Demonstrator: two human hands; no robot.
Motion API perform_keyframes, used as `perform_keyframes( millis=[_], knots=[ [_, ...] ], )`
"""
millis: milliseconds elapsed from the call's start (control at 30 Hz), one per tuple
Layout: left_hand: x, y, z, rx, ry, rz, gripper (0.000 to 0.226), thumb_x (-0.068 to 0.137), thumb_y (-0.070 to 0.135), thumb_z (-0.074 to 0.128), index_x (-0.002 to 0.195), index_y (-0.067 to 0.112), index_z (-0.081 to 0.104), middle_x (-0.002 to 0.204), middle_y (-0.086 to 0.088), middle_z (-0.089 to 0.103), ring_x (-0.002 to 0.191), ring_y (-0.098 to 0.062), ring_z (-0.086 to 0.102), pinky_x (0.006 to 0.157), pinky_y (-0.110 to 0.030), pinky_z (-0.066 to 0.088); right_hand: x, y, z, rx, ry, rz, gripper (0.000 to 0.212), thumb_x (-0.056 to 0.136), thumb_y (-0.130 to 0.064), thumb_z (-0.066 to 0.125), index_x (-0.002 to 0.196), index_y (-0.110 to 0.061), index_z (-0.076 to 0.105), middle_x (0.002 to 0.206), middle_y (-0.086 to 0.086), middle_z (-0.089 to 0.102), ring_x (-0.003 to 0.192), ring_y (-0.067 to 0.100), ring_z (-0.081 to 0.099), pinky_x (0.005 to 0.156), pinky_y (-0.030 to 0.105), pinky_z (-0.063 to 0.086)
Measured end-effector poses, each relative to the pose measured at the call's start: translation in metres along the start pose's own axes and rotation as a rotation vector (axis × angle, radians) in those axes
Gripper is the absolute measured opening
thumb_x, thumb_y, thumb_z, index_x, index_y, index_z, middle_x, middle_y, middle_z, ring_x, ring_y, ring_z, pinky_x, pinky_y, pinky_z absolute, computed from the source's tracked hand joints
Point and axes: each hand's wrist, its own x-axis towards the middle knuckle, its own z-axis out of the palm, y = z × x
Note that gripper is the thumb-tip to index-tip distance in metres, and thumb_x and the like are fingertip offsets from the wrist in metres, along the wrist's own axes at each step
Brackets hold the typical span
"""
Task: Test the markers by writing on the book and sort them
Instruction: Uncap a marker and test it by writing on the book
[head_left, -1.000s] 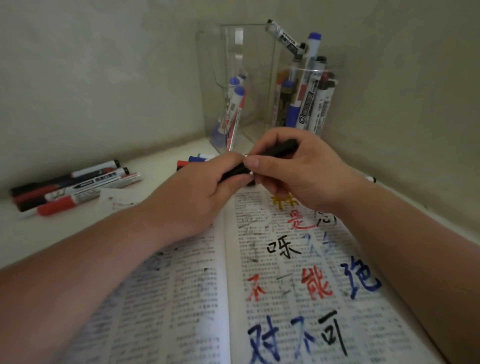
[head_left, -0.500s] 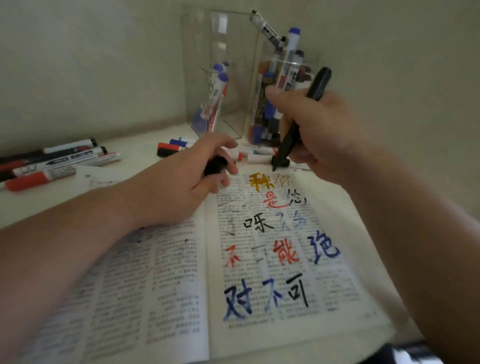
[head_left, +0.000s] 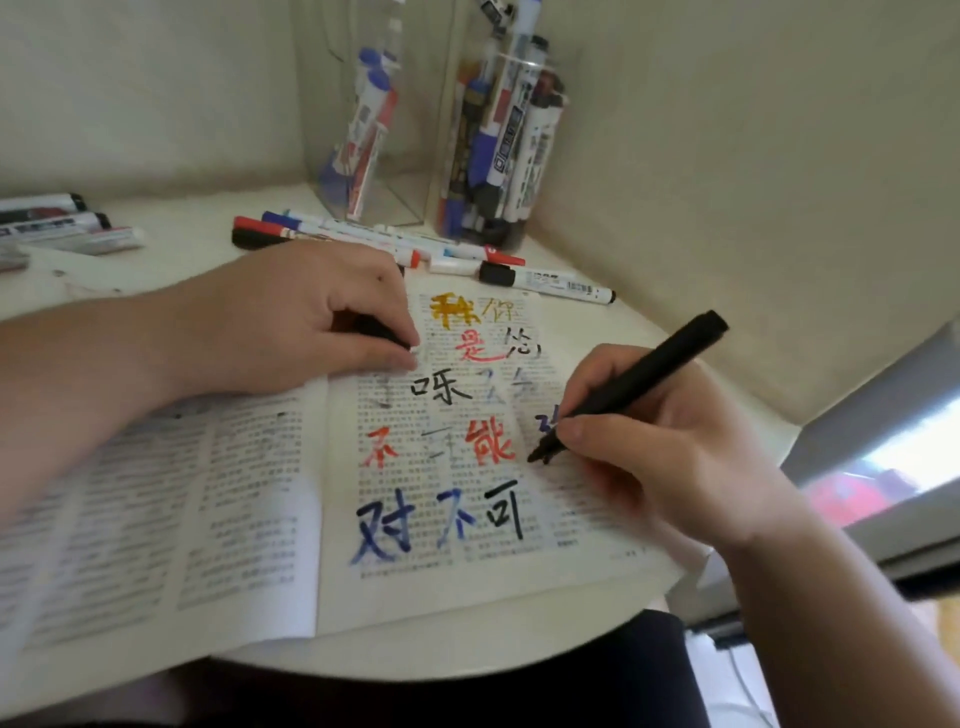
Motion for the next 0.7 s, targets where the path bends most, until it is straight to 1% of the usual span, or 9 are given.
perform_keyframes(
  millis=[100, 200, 267, 367, 433, 467, 500, 600, 700],
  knots=[
    [0.0007, -0.0040, 0.0014, -0.002, -0.048, -0.009, 0.017, 0.079, 0.055, 0.066, 0.096, 0.052, 0.068, 0.102, 0.025, 0.060, 0.100, 0.002, 0.059, 0.085, -0.005, 0.037, -0.0020, 0.0014, 0.0000, -0.085, 0.041, -0.052, 0.004, 0.072, -0.011, 0.066, 0.072, -0.010, 0.062, 0.057, -0.003, 0.057, 0.051, 0.010, 0.050, 0.050, 0.021, 0.037],
    [0.0002, -0.0062, 0.0010, 0.009, -0.062, -0.007, 0.020, 0.079, 0.055, 0.065, 0.099, 0.052, 0.067, 0.104, 0.025, 0.060, 0.101, 0.003, 0.059, 0.086, -0.004, 0.036, -0.0041, 0.0018, -0.0028, -0.132, 0.070, -0.063, 0.002, 0.071, -0.013, 0.067, 0.070, -0.013, 0.065, 0.057, -0.007, 0.060, 0.053, 0.008, 0.052, 0.051, 0.019, 0.039],
    [0.0001, -0.0072, 0.0013, 0.013, -0.066, -0.002, 0.020, 0.080, 0.054, 0.064, 0.100, 0.051, 0.067, 0.104, 0.024, 0.061, 0.101, 0.002, 0.059, 0.086, -0.004, 0.037, -0.0058, 0.0022, -0.0039, -0.103, 0.055, -0.054, 0.001, 0.072, -0.013, 0.069, 0.071, -0.013, 0.068, 0.059, -0.004, 0.063, 0.053, 0.008, 0.055, 0.051, 0.019, 0.041],
    [0.0008, -0.0076, 0.0030, -0.011, -0.059, -0.015, 0.022, 0.079, 0.054, 0.065, 0.101, 0.049, 0.068, 0.105, 0.025, 0.061, 0.102, 0.002, 0.060, 0.086, -0.006, 0.038, -0.0084, 0.0033, -0.0023, -0.089, 0.009, -0.042, 0.003, 0.074, -0.014, 0.072, 0.076, -0.012, 0.070, 0.059, 0.003, 0.063, 0.053, 0.010, 0.055, 0.050, 0.022, 0.041],
    [0.0014, -0.0069, 0.0038, -0.016, -0.035, -0.018, 0.025, 0.079, 0.051, 0.065, 0.103, 0.045, 0.070, 0.106, 0.024, 0.062, 0.103, 0.002, 0.060, 0.086, -0.004, 0.037, -0.0098, 0.0043, -0.0012, -0.113, 0.009, -0.038, 0.005, 0.074, -0.016, 0.073, 0.077, -0.014, 0.070, 0.064, 0.016, 0.064, 0.056, 0.017, 0.056, 0.053, 0.031, 0.042],
    [0.0016, -0.0066, 0.0042, -0.016, -0.023, -0.019, 0.026, 0.079, 0.048, 0.066, 0.104, 0.043, 0.071, 0.106, 0.024, 0.062, 0.103, 0.003, 0.059, 0.086, -0.003, 0.037, -0.0098, 0.0047, -0.0008, -0.126, 0.014, -0.039, 0.005, 0.075, -0.018, 0.073, 0.078, -0.015, 0.070, 0.068, 0.020, 0.064, 0.058, 0.021, 0.056, 0.056, 0.035, 0.043],
    [0.0016, -0.0063, 0.0045, -0.017, -0.011, -0.019, 0.026, 0.080, 0.044, 0.068, 0.105, 0.041, 0.071, 0.106, 0.023, 0.063, 0.103, 0.003, 0.059, 0.086, -0.001, 0.036, -0.0096, 0.0047, -0.0003, -0.138, 0.020, -0.040, 0.006, 0.075, -0.019, 0.073, 0.078, -0.015, 0.070, 0.070, 0.022, 0.064, 0.059, 0.022, 0.056, 0.057, 0.037, 0.043],
    [-0.0003, -0.0071, 0.0052, -0.022, 0.027, -0.030, 0.025, 0.083, 0.029, 0.074, 0.107, 0.038, 0.072, 0.106, 0.023, 0.063, 0.104, 0.004, 0.059, 0.085, 0.000, 0.035, -0.0078, 0.0054, 0.0001, -0.156, 0.026, -0.044, 0.006, 0.075, -0.019, 0.072, 0.078, -0.015, 0.070, 0.070, 0.021, 0.065, 0.058, 0.019, 0.057, 0.055, 0.033, 0.044],
    [-0.0019, -0.0083, 0.0050, -0.017, 0.053, -0.040, 0.029, 0.083, 0.017, 0.076, 0.107, 0.034, 0.074, 0.105, 0.021, 0.066, 0.104, 0.003, 0.060, 0.086, -0.001, 0.037, -0.0100, 0.0044, -0.0011, -0.142, -0.019, -0.050, 0.006, 0.075, -0.016, 0.073, 0.078, -0.012, 0.070, 0.069, 0.023, 0.063, 0.057, 0.020, 0.055, 0.054, 0.033, 0.042]
  ],
)
